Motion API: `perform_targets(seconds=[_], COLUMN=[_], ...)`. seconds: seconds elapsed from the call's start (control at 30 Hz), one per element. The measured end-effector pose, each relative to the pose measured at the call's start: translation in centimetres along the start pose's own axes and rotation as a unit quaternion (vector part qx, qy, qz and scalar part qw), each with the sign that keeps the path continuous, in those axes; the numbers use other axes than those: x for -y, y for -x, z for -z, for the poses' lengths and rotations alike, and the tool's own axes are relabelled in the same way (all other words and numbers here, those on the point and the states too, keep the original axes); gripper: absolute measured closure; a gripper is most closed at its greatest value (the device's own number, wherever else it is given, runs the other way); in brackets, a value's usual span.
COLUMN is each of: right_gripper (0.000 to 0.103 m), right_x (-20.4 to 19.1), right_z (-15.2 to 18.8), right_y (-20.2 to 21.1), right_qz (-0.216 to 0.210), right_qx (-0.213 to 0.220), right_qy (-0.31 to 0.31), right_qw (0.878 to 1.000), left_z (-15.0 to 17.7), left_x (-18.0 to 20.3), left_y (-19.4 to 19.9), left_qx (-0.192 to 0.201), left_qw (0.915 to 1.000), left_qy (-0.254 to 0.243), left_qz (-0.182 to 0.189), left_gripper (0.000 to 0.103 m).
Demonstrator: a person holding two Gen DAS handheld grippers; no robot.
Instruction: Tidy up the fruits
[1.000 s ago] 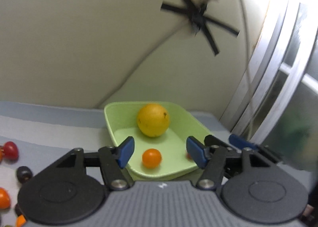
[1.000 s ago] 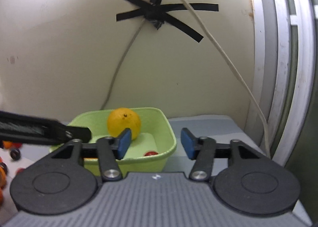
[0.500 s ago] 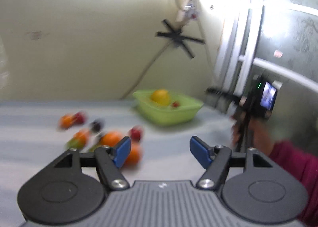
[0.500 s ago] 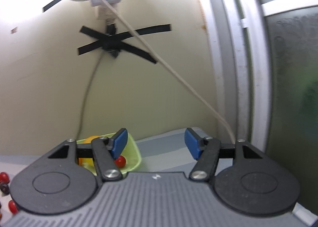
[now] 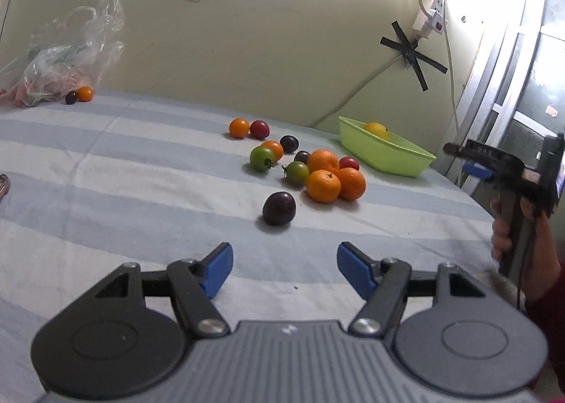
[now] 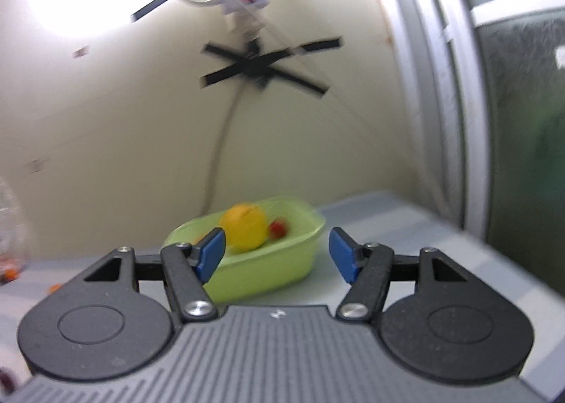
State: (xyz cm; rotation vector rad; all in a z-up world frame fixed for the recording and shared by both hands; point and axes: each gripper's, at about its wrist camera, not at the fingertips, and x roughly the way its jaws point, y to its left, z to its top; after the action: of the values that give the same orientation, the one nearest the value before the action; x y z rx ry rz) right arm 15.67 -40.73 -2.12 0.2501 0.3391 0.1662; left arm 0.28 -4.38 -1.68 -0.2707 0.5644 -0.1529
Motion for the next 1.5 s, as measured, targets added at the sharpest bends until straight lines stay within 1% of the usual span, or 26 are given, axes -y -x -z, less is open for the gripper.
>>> perform_targets(seconds=[0.1, 0.27, 0.33, 0.4, 0.43, 0.5, 0.63, 0.73, 0.83, 1.1, 1.13, 1.23, 1.27, 1.3, 1.37, 1.4, 1.43, 1.5], right_gripper=[0.036, 0.035, 0.035, 0.035, 0.035, 0.028, 0.025, 0.024, 0.024, 0.025, 0.025, 0.033, 0.038, 0.039, 0.043, 0.043, 0.043, 0.045], right_x=[-1.8, -4.6, -5.5, -6.3, -6.7, -7.2, -7.7, -7.3, -7.1, -7.1, -7.2, -7.7, -8.0, -8.4, -9.3, -9.8, -10.4, -11.9], right_z=[1.2, 3.1, 3.9, 4.6, 4.5, 4.8, 4.9, 4.6, 5.0, 5.1, 5.1, 5.2, 5.2, 5.2, 5.3, 5.3, 5.3, 5.3], right_y=[1.1, 1.4, 1.1, 1.0, 1.2, 1.6, 2.0, 1.6, 1.9, 2.3, 2.4, 2.3, 2.2, 2.0, 1.7, 1.7, 1.6, 1.6], right_qz=[-0.043, -0.094, -0.107, -0.105, -0.106, -0.114, -0.125, -0.128, -0.131, -0.139, -0.142, -0.155, -0.158, -0.162, -0.175, -0.185, -0.192, -0.203], right_qx=[-0.031, -0.083, -0.103, -0.115, -0.107, -0.094, -0.084, -0.086, -0.086, -0.081, -0.08, -0.088, -0.093, -0.1, -0.111, -0.113, -0.111, -0.099], right_qy=[-0.002, 0.009, 0.018, 0.039, 0.053, 0.072, 0.097, 0.088, 0.084, 0.087, 0.089, 0.105, 0.114, 0.124, 0.141, 0.153, 0.168, 0.208], right_qw=[0.999, 0.992, 0.989, 0.987, 0.987, 0.986, 0.984, 0.984, 0.984, 0.983, 0.983, 0.978, 0.976, 0.974, 0.968, 0.964, 0.961, 0.952], left_z=[0.4, 0.7, 0.6, 0.6, 0.6, 0.7, 0.7, 0.6, 0.5, -0.1, -0.3, -1.4, -1.8, -2.2, -3.0, -3.2, -3.5, -3.8], left_x=[-0.2, -0.7, -1.1, -1.5, -1.6, -1.7, -1.3, -1.3, -1.4, -1.7, -1.7, -1.4, -1.3, -1.1, -0.7, -0.6, -0.5, -0.4], left_y=[-0.2, -0.2, -0.4, -0.6, -0.6, -0.6, -0.7, -0.8, -0.9, -0.9, -1.0, -1.5, -1.8, -2.1, -2.8, -3.2, -3.6, -4.5], left_qx=[0.0, 0.005, -0.001, -0.005, -0.004, -0.003, -0.002, -0.004, -0.005, -0.008, -0.007, -0.002, -0.001, 0.0, 0.002, 0.002, 0.0, -0.01], left_qw=[1.0, 0.9999, 0.9997, 0.9992, 0.999, 0.9989, 0.9992, 0.9992, 0.999, 0.9974, 0.997, 0.9976, 0.9979, 0.9981, 0.9991, 0.9994, 0.9995, 0.9996], left_qy=[-0.003, 0.005, 0.019, 0.033, 0.037, 0.039, 0.032, 0.032, 0.036, 0.048, 0.051, 0.041, 0.036, 0.03, 0.011, 0.001, -0.007, -0.013], left_qz=[0.003, 0.014, 0.017, 0.022, 0.024, 0.025, 0.022, 0.022, 0.026, 0.053, 0.058, 0.056, 0.054, 0.053, 0.042, 0.035, 0.029, 0.024], left_gripper=[0.036, 0.036, 0.036, 0.036, 0.036, 0.035, 0.031, 0.031, 0.031, 0.034, 0.034, 0.034, 0.034, 0.034, 0.035, 0.041, 0.043, 0.043])
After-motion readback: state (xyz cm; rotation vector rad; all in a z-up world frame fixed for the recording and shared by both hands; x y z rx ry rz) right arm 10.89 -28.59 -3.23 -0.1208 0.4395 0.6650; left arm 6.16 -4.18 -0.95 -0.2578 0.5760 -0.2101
